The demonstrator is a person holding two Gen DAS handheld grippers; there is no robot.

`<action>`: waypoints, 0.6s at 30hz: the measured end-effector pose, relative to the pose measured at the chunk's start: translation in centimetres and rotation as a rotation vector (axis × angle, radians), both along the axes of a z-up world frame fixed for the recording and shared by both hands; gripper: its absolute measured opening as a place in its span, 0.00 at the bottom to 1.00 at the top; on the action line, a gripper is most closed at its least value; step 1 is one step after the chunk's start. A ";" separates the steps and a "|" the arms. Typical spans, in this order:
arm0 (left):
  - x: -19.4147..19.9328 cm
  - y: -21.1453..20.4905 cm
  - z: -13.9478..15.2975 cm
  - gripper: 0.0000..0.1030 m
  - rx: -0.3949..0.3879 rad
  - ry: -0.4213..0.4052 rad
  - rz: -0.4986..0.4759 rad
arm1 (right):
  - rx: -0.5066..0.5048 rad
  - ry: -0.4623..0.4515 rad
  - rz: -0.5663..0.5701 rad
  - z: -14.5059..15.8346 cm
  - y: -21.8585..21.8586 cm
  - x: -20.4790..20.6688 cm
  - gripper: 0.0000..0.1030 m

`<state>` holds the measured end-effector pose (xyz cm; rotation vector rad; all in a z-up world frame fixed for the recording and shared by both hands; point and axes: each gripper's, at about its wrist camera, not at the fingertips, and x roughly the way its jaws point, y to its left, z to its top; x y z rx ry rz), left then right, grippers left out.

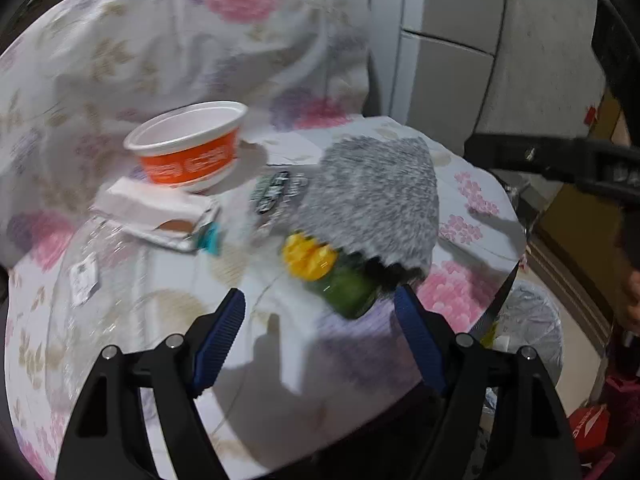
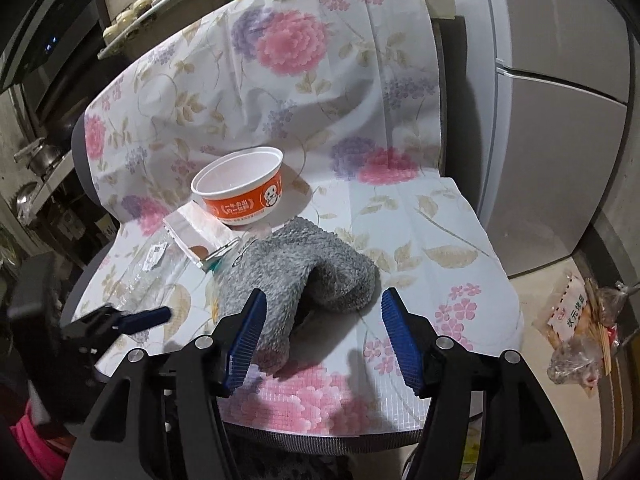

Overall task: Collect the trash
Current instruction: 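Lift the grey sock with the right tool while the left tool grasps the mango-print packet, then carry sock and packet over the bin and open both tools to drop them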

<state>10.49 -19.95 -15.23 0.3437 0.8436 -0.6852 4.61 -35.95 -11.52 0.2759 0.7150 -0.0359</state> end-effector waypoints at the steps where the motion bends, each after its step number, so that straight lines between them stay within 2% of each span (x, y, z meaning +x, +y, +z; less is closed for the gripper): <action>1: 0.2 -0.5 -0.2 0.73 0.013 -0.006 -0.001 | 0.004 -0.003 -0.002 0.0 -0.1 0.0 0.59; 2: 0.4 -1.1 -0.5 0.72 0.029 -0.017 0.002 | 0.008 -0.006 -0.002 0.1 -0.2 -0.1 0.59; 5: 1.2 -1.5 -1.0 0.62 0.049 -0.023 0.030 | 0.012 -0.008 -0.002 0.1 -0.4 0.0 0.59; 7: 1.7 -1.2 -1.1 0.60 0.025 -0.006 0.035 | 0.017 -0.011 -0.001 0.1 -0.4 0.1 0.59; 8: 1.8 -0.9 -1.0 0.56 0.013 -0.001 0.038 | 0.023 -0.010 0.001 0.0 -0.4 0.5 0.59; 11: 1.9 0.1 -0.6 0.31 0.016 -0.017 0.055 | 0.065 -0.006 0.023 -0.6 -0.2 2.0 0.59; 13: 2.3 0.9 -0.5 0.24 -0.006 -0.006 0.068 | 0.097 0.007 0.044 -1.3 0.0 3.4 0.59; 14: 2.6 1.6 -0.4 0.17 -0.017 0.005 0.079 | 0.104 0.015 0.046 -1.7 0.1 4.2 0.59; 16: 2.9 2.6 -0.2 0.14 -0.034 0.014 0.092 | 0.103 0.033 0.049 -2.8 0.4 5.9 0.59; 18: 3.1 3.8 0.1 0.09 -0.051 0.016 0.108 | 0.090 0.045 0.058 -3.3 0.8 6.7 0.50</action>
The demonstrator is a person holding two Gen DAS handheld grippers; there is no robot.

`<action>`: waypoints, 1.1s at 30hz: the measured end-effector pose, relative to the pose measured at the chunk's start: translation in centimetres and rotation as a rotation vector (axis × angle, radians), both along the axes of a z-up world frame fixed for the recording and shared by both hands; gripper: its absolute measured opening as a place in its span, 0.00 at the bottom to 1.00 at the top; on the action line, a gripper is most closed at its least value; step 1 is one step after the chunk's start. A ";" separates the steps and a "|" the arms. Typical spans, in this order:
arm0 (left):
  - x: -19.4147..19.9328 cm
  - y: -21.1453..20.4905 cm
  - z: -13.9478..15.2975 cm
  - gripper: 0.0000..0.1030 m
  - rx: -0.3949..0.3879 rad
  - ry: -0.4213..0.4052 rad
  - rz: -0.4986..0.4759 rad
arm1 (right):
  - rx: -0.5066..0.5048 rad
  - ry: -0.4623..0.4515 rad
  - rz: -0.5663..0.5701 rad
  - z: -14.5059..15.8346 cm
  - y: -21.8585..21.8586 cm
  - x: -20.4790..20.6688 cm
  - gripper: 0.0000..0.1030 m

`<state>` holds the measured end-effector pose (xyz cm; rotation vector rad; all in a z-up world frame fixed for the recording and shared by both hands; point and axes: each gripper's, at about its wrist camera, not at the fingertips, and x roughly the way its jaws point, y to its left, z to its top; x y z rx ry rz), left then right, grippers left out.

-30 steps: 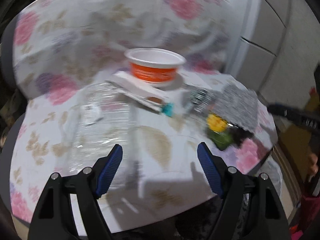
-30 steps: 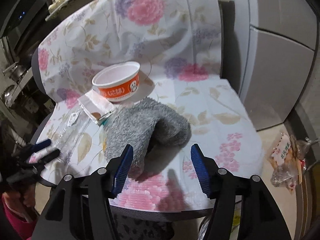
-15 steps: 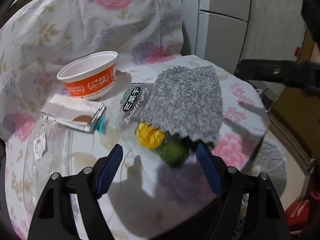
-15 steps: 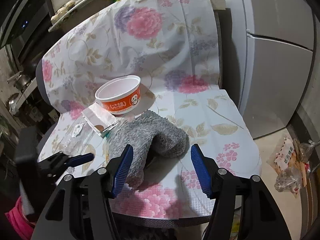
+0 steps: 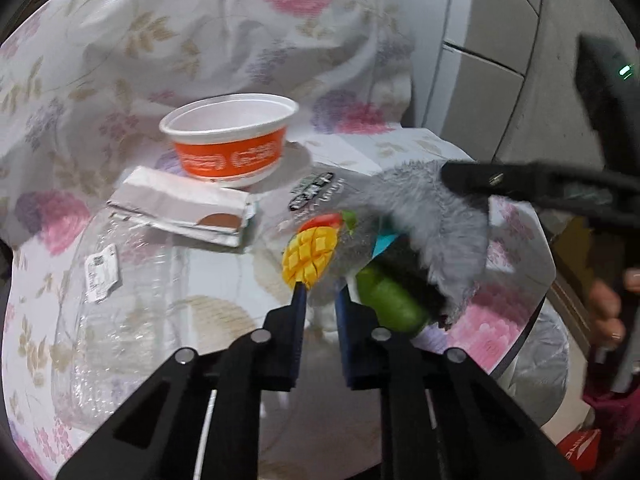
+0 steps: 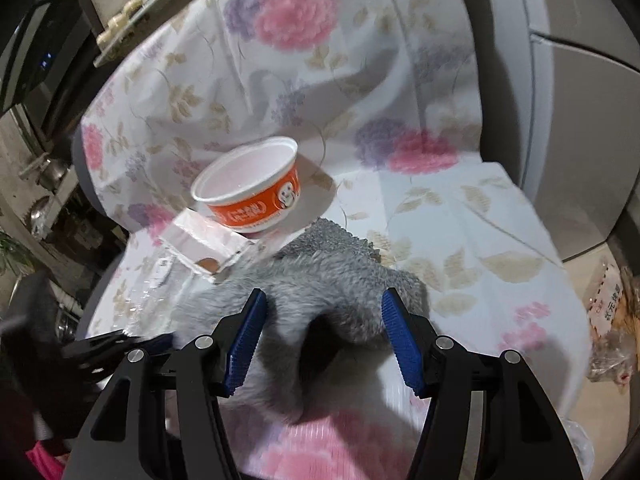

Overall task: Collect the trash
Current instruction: 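Carry sock and packet over the bin and open both tools to drop them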

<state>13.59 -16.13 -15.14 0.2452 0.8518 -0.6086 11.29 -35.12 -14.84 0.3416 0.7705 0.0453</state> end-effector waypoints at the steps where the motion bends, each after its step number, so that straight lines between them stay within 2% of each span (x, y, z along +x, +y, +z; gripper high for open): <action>1: 0.1 0.5 0.1 0.08 -0.006 -0.001 0.011 | -0.005 0.008 0.020 -0.3 0.4 0.4 0.33; 2: 0.3 1.2 0.4 0.07 -0.022 0.000 0.025 | -0.010 0.011 0.034 -0.4 0.8 0.5 0.13; 3: 0.5 1.7 0.6 0.05 -0.035 0.003 0.035 | -0.027 0.005 0.036 -0.3 1.1 0.5 0.11; 5: 0.7 3.0 1.3 0.00 -0.065 0.001 0.060 | -0.087 -0.042 0.030 0.5 1.9 -0.1 0.09; 11: -0.7 5.8 5.3 0.00 -0.213 -0.032 0.063 | -0.173 -0.243 -0.048 6.7 2.2 -4.2 0.09; 16: -3.9 6.3 8.9 0.00 -0.299 -0.082 0.019 | -0.219 -0.296 -0.090 10.3 2.3 -8.4 0.09; 24: -9.1 3.8 9.4 0.00 -0.341 -0.082 -0.063 | -0.291 -0.267 -0.220 10.6 1.3 -17.2 0.09; 28: -11.6 2.2 8.5 0.00 -0.343 -0.051 -0.154 | -0.314 -0.240 -0.319 10.3 0.3 -22.4 0.09; 33: -14.6 -1.2 6.1 0.00 -0.316 0.030 -0.306 | -0.338 -0.176 -0.450 8.8 -1.2 -28.1 0.09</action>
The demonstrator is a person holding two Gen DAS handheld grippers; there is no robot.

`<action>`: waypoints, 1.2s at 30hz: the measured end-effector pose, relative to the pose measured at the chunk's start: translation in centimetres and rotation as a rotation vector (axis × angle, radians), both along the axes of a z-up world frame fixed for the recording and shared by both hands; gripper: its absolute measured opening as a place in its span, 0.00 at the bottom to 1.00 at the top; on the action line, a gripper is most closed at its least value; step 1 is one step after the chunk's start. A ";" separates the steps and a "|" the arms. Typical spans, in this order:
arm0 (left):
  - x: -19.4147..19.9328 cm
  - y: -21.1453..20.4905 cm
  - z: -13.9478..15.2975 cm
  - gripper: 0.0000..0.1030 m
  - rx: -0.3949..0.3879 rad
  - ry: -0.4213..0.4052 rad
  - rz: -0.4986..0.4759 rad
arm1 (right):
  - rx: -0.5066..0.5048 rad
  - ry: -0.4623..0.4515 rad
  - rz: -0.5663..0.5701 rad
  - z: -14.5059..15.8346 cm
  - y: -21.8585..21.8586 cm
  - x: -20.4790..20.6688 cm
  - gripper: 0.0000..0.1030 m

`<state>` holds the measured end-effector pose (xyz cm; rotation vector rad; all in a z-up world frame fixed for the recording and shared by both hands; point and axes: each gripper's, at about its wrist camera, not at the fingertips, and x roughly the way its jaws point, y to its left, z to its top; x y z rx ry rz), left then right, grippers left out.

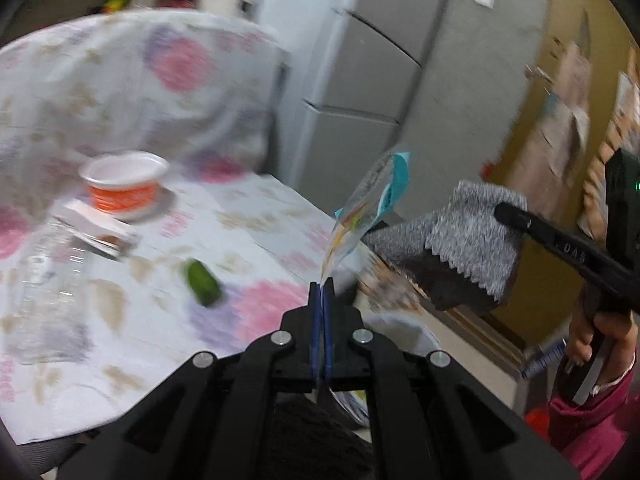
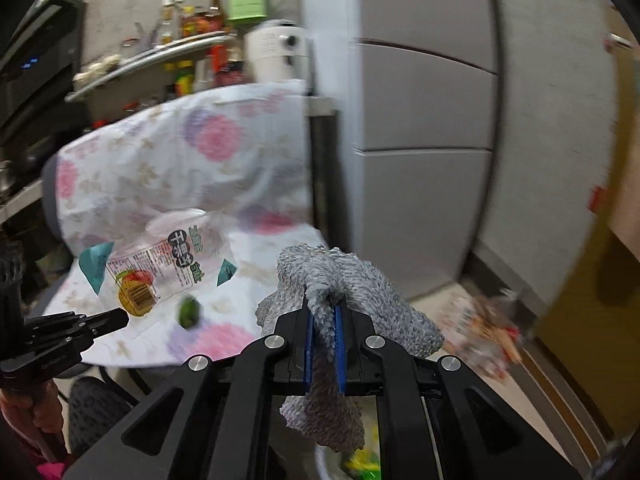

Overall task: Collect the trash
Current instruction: 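Carry sock and packet over the bin and open both tools to drop them, then return the left tool to the chair and grasp the white paper strip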

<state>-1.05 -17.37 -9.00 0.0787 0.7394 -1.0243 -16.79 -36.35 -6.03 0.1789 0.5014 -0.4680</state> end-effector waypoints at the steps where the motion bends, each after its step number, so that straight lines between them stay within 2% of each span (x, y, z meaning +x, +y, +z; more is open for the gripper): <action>1: -0.5 -0.8 -0.5 0.00 0.012 0.018 -0.032 | 0.013 0.009 -0.033 -0.5 -0.5 -1.2 0.09; 4: -1.8 -3.6 -2.3 0.00 0.064 0.086 -0.142 | 0.048 0.024 -0.101 -1.9 -2.1 -3.6 0.10; 8: -3.7 -7.4 -4.7 0.00 0.195 0.125 -0.234 | 0.105 0.052 -0.169 -4.2 -4.5 -5.5 0.10; 14: -5.3 -11.9 -7.6 0.00 0.350 0.141 -0.323 | 0.222 0.133 -0.208 -8.8 -7.4 -5.5 0.10; 19: -5.6 -14.5 -9.8 0.00 0.423 0.179 -0.376 | 0.339 0.195 -0.186 -12.8 -9.2 -4.5 0.15; 22: -5.0 -15.6 -10.3 0.02 0.433 0.196 -0.381 | 0.375 0.201 -0.181 -13.6 -10.1 -4.5 0.23; 23: -4.7 -15.9 -10.4 0.11 0.429 0.206 -0.383 | 0.375 0.204 -0.190 -13.8 -10.4 -4.5 0.32; 24: -4.4 -16.1 -10.4 0.23 0.421 0.213 -0.378 | 0.372 0.202 -0.202 -13.8 -10.6 -4.6 0.37; 26: -4.3 -16.3 -10.2 0.38 0.407 0.210 -0.374 | 0.372 0.198 -0.208 -13.6 -11.0 -4.9 0.43; 31: -3.5 -15.5 -8.2 0.38 0.356 0.180 -0.341 | 0.342 0.146 -0.219 -11.7 -11.1 -5.4 0.43; 36: -1.6 -12.0 -5.0 0.40 0.288 0.098 -0.224 | 0.260 0.050 -0.192 -7.7 -9.5 -5.1 0.43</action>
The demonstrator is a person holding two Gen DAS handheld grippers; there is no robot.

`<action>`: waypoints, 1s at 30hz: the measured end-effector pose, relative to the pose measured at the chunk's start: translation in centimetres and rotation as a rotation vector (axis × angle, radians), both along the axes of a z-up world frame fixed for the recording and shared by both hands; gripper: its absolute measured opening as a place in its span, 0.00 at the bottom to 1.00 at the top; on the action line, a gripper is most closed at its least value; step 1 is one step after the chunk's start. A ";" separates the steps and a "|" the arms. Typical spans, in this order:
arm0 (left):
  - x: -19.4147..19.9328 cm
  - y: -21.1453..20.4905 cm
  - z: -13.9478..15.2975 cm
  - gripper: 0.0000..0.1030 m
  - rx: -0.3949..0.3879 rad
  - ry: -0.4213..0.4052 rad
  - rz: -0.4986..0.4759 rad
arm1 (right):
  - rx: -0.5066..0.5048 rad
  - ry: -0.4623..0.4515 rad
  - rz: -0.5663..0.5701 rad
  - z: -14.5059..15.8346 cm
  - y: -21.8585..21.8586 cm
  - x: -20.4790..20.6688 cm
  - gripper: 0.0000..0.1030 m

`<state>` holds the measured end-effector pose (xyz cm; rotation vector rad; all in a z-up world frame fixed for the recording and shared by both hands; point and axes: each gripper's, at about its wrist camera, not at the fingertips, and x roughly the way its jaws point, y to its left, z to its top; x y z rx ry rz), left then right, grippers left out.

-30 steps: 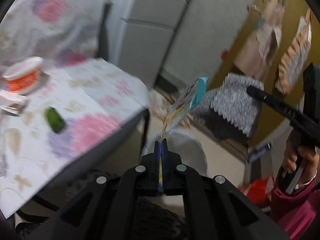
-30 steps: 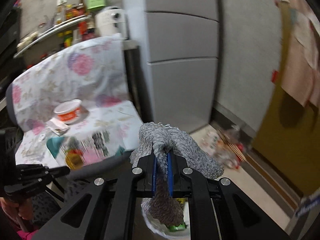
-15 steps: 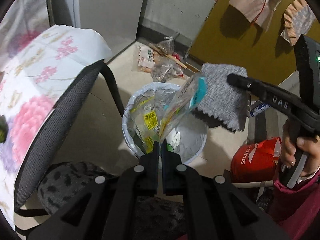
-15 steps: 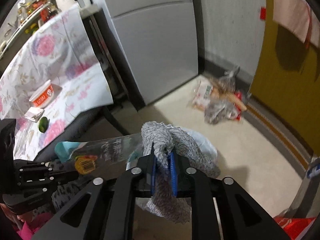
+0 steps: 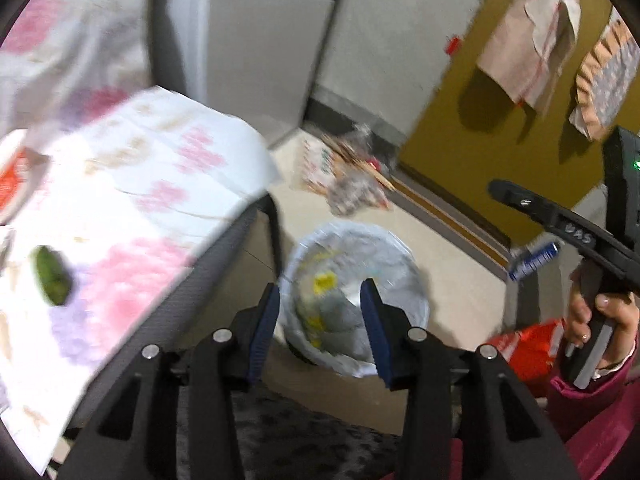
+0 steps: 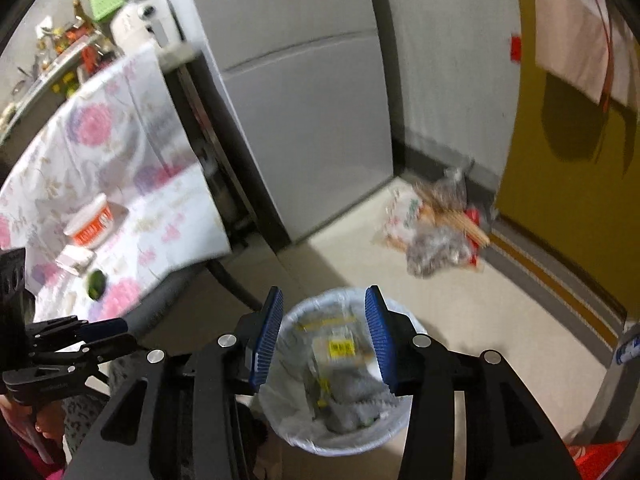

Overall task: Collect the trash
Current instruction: 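Return the left tool to the chair and grasp the white paper strip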

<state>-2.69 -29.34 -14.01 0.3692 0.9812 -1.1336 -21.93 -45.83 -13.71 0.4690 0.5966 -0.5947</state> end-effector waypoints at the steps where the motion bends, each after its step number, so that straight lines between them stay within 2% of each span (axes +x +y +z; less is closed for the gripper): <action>1: 0.2 0.8 0.5 0.40 -0.011 -0.017 0.021 | -0.018 -0.020 0.011 0.8 0.4 0.2 0.43; 6: 2.0 6.9 3.2 0.48 -0.080 -0.113 0.169 | -0.095 -0.122 0.142 4.7 3.9 3.1 0.50; 9: 3.5 11.1 4.0 0.50 -0.096 -0.142 0.273 | -0.114 -0.125 0.260 5.8 6.7 6.5 0.51; 14: 6.9 17.8 4.5 0.52 -0.082 -0.182 0.477 | -0.143 -0.122 0.442 6.3 11.7 12.6 0.55; 18: 9.1 22.5 4.8 0.57 -0.065 -0.234 0.632 | -0.141 -0.118 0.555 6.1 14.9 16.9 0.56; 23: 11.9 26.5 4.3 0.57 -0.079 -0.197 0.738 | -0.158 -0.068 0.627 5.1 18.1 21.7 0.56; 28: 15.7 26.1 3.0 0.57 -0.101 -0.132 0.756 | -0.169 -0.061 0.659 4.4 19.4 25.2 0.56; 30: 17.4 25.5 2.8 0.54 -0.113 -0.115 0.764 | -0.186 -0.051 0.658 4.1 19.5 26.3 0.56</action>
